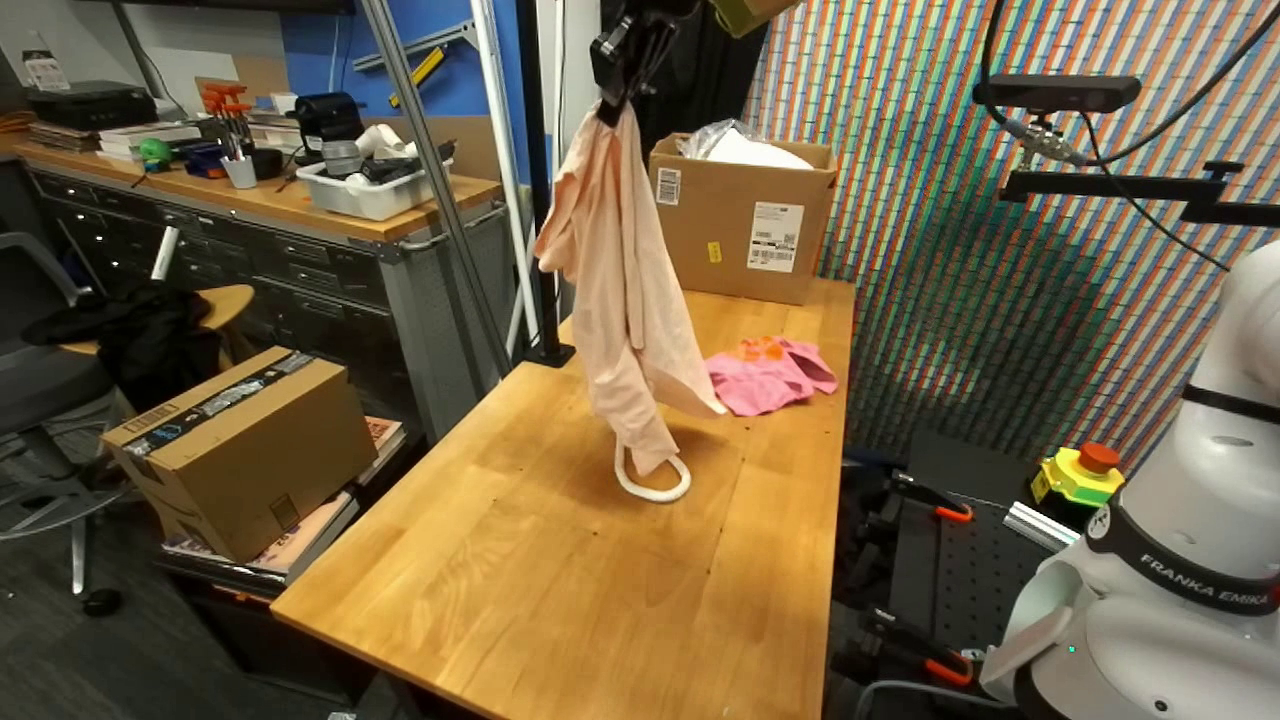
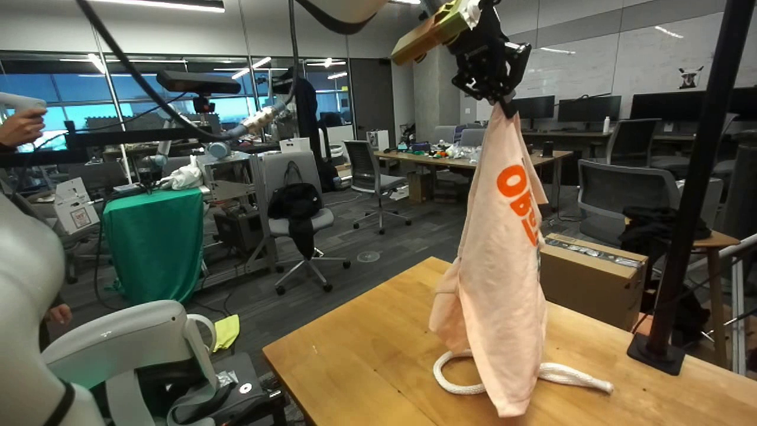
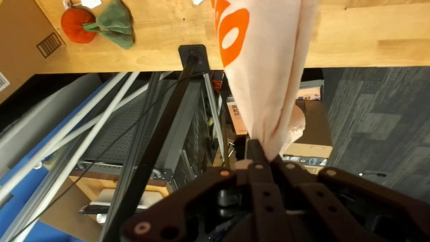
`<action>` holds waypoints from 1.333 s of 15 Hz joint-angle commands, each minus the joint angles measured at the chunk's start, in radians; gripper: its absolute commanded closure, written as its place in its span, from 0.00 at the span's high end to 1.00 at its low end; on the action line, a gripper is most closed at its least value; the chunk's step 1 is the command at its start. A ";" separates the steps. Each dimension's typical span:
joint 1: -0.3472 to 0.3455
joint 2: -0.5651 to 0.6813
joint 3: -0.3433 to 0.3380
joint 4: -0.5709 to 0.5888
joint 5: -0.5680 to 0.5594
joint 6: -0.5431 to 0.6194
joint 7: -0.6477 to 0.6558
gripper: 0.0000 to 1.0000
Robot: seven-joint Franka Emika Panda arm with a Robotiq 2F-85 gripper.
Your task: Move the radish to the right, move the pink and peach shirts to the right, move the peach shirt to the left
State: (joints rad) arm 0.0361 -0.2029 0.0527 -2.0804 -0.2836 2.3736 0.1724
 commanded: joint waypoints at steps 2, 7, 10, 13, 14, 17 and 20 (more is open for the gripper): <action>0.042 0.116 0.040 0.175 0.087 -0.154 -0.123 0.01; 0.088 0.257 0.084 0.340 0.096 -0.281 -0.185 0.01; 0.111 0.327 0.100 0.424 0.101 -0.331 -0.221 0.01; 0.129 0.392 0.112 0.507 0.111 -0.374 -0.254 0.01; 0.135 0.418 0.116 0.538 0.118 -0.383 -0.265 0.01; 0.155 0.475 0.127 0.618 0.133 -0.415 -0.287 0.01; 0.175 0.526 0.137 0.691 0.140 -0.453 -0.304 0.01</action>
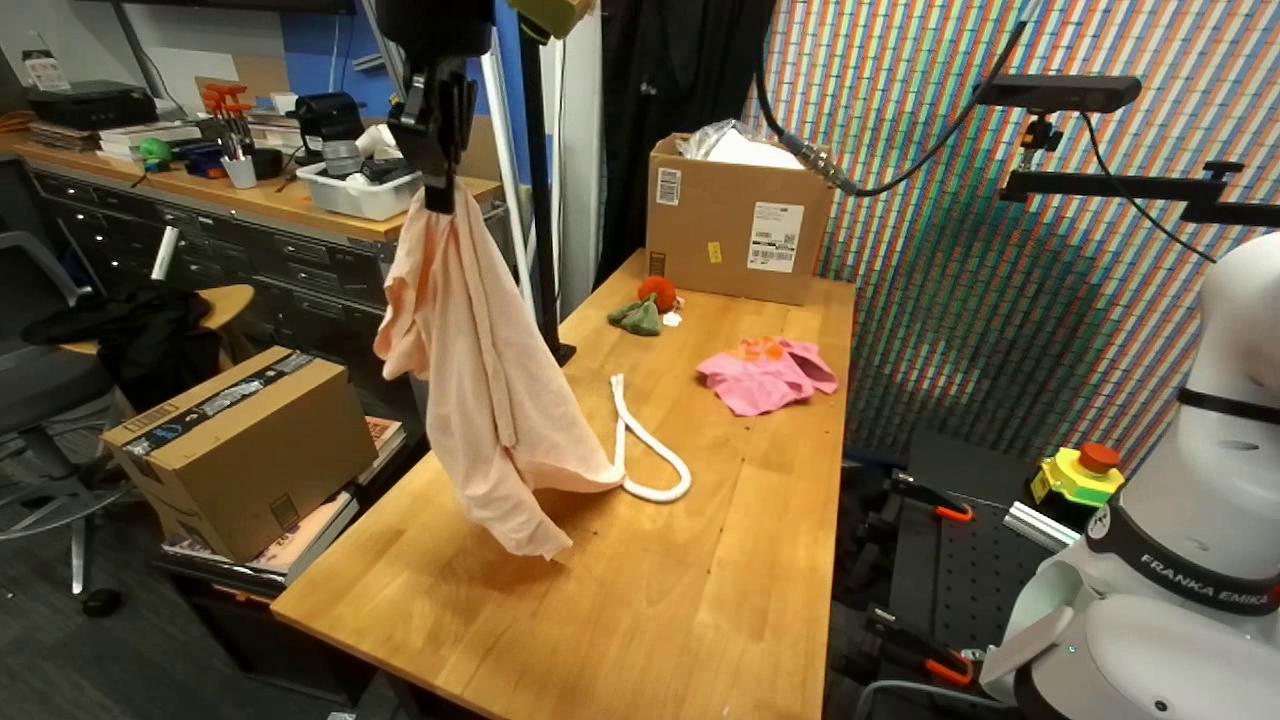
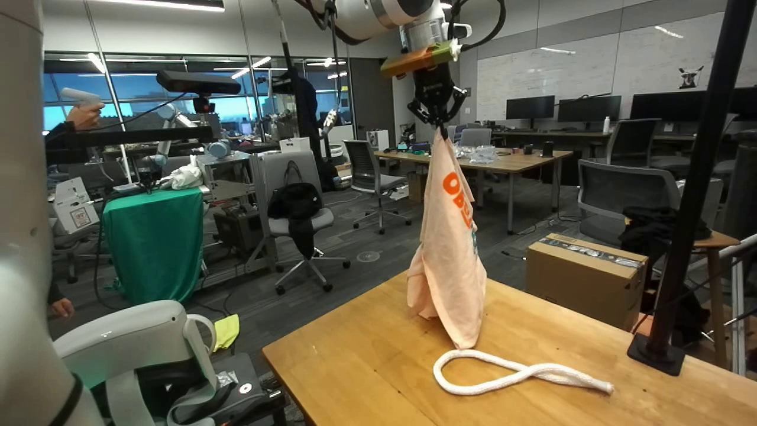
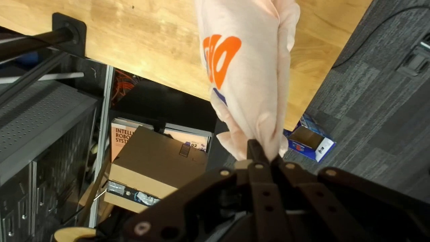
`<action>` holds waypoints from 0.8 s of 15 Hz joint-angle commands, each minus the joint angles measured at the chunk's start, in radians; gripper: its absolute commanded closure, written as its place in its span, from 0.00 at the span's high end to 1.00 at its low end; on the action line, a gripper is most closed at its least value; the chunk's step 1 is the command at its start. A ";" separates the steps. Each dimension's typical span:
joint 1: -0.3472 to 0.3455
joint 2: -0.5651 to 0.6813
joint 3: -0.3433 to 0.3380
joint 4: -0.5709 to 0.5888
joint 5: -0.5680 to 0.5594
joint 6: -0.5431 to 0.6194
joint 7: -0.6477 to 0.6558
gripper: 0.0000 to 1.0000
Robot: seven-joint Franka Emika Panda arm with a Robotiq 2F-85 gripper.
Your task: Move the radish to the right, move the pink and peach shirts to the right, move the peach shirt to the left
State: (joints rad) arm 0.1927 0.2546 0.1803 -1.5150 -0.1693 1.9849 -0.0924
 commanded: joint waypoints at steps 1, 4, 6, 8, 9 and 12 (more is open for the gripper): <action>0.027 0.091 0.012 0.157 0.023 -0.085 -0.043 0.01; 0.052 0.143 0.017 0.230 0.016 -0.156 -0.055 0.01; 0.067 0.185 0.016 0.282 0.011 -0.211 -0.066 0.01; 0.078 0.225 0.013 0.327 0.009 -0.256 -0.075 0.01; 0.082 0.247 0.010 0.351 0.007 -0.277 -0.080 0.01; 0.081 0.313 0.009 0.401 0.020 -0.303 -0.105 0.01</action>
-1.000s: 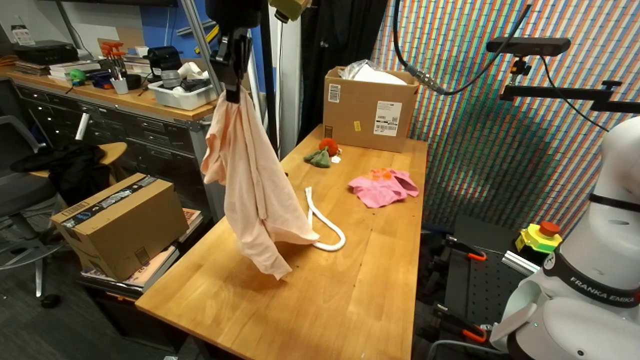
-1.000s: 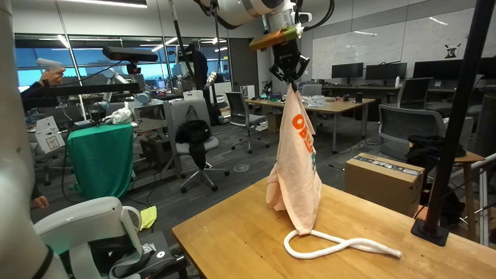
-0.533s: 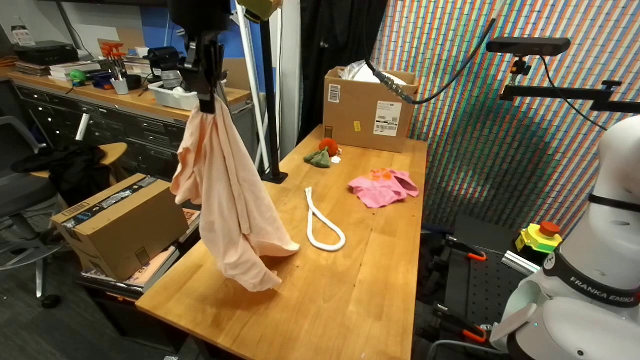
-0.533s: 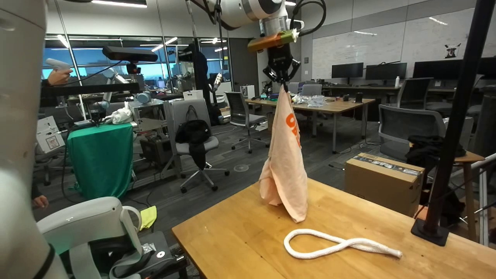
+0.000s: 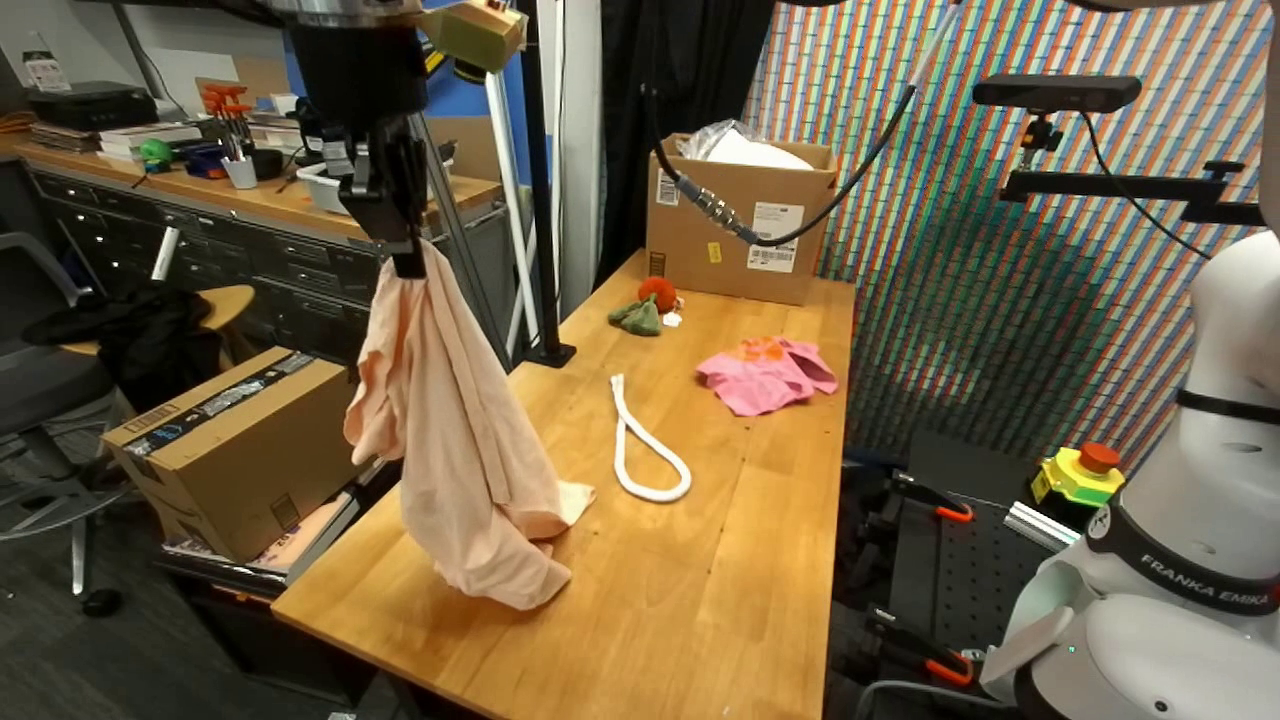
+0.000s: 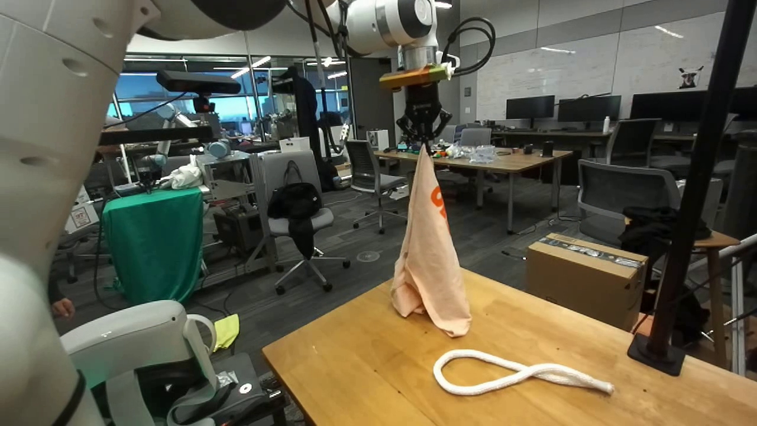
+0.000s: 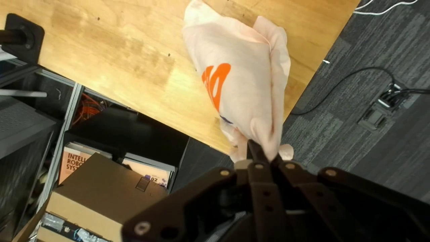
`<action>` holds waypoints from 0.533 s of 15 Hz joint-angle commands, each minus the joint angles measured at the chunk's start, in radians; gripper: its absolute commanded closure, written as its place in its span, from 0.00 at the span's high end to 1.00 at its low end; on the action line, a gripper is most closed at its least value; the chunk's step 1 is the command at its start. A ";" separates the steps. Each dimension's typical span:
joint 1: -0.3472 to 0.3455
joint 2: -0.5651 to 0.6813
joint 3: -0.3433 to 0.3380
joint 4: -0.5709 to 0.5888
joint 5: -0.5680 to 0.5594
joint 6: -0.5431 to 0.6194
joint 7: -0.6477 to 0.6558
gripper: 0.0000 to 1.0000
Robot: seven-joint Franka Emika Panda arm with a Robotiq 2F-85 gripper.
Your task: Move the radish to the right, move the pink and peach shirts to the right, move the peach shirt to the left
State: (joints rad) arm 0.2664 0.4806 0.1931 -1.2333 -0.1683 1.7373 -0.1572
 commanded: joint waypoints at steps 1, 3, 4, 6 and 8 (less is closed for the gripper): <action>0.008 0.114 -0.006 0.135 0.017 -0.055 -0.044 0.01; 0.009 0.162 -0.007 0.170 0.022 -0.056 -0.051 0.01; 0.008 0.182 -0.007 0.176 0.027 -0.055 -0.054 0.01; 0.005 0.224 -0.007 0.200 0.034 -0.058 -0.059 0.01; 0.004 0.258 -0.006 0.223 0.043 -0.036 -0.056 0.01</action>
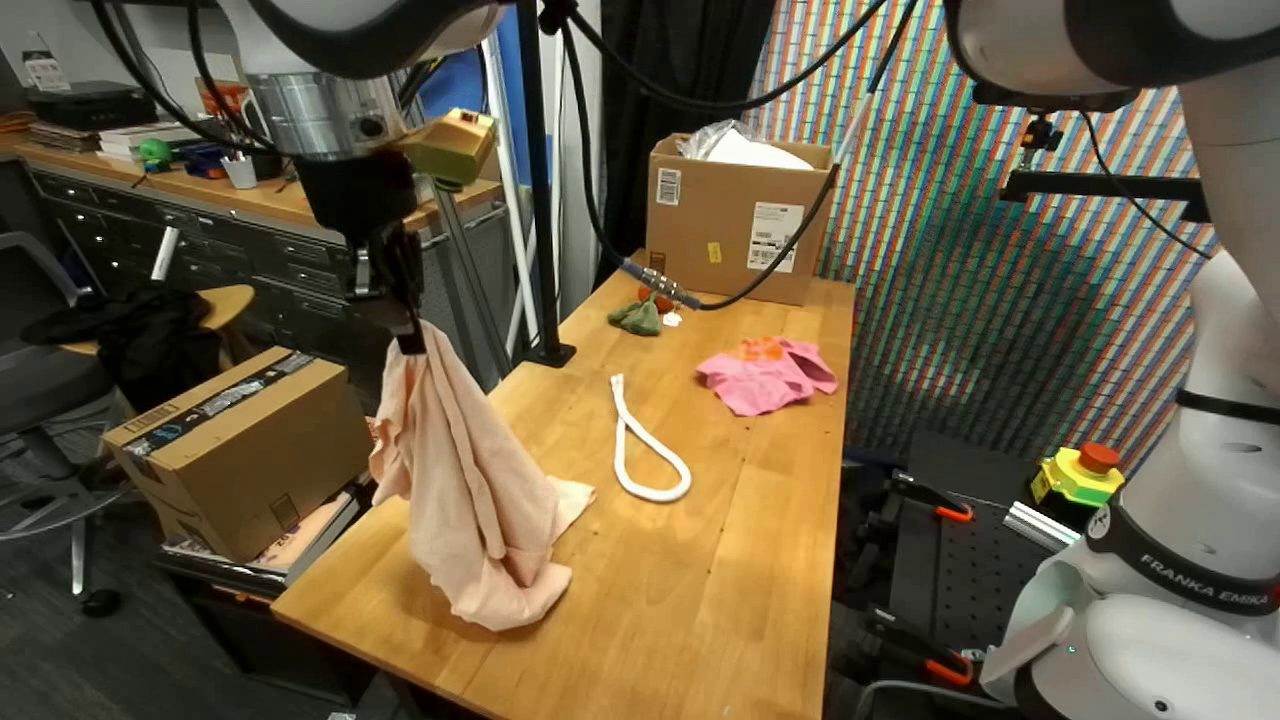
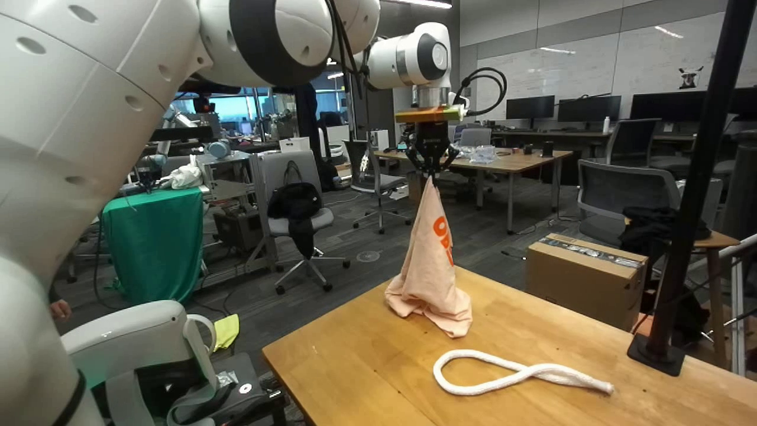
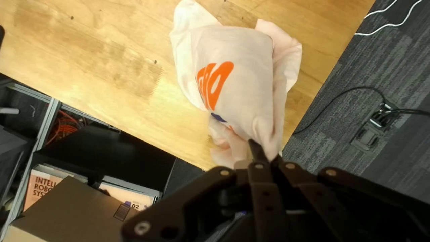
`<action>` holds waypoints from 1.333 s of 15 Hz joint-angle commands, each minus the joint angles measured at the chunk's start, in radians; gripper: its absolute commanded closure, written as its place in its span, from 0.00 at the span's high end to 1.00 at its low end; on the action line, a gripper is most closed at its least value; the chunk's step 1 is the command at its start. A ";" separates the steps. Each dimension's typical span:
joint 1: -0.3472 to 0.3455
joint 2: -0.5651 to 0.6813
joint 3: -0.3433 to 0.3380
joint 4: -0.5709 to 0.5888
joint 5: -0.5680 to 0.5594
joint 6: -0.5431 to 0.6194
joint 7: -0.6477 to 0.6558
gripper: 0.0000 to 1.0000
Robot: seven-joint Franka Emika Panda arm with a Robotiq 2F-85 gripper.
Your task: Move the radish to the right, move the pink and peach shirts to the right, move the peach shirt to the left
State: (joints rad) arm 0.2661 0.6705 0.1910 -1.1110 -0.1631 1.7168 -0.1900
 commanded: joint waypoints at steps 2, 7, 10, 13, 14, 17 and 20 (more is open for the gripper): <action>-0.013 0.089 0.014 0.103 0.043 0.027 -0.016 0.01; -0.025 0.114 0.013 0.130 0.065 0.089 -0.007 0.01; -0.026 0.110 0.006 0.133 0.053 0.068 -0.007 0.29; -0.035 0.099 0.010 0.135 0.058 0.038 -0.020 0.50; -0.036 0.092 0.008 0.131 0.054 0.034 -0.018 0.57; -0.043 0.068 0.000 0.118 0.047 -0.018 -0.008 0.81; -0.059 0.023 -0.008 0.098 0.046 -0.148 0.004 0.99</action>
State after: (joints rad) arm 0.2230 0.7468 0.1895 -1.0030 -0.1239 1.6829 -0.1903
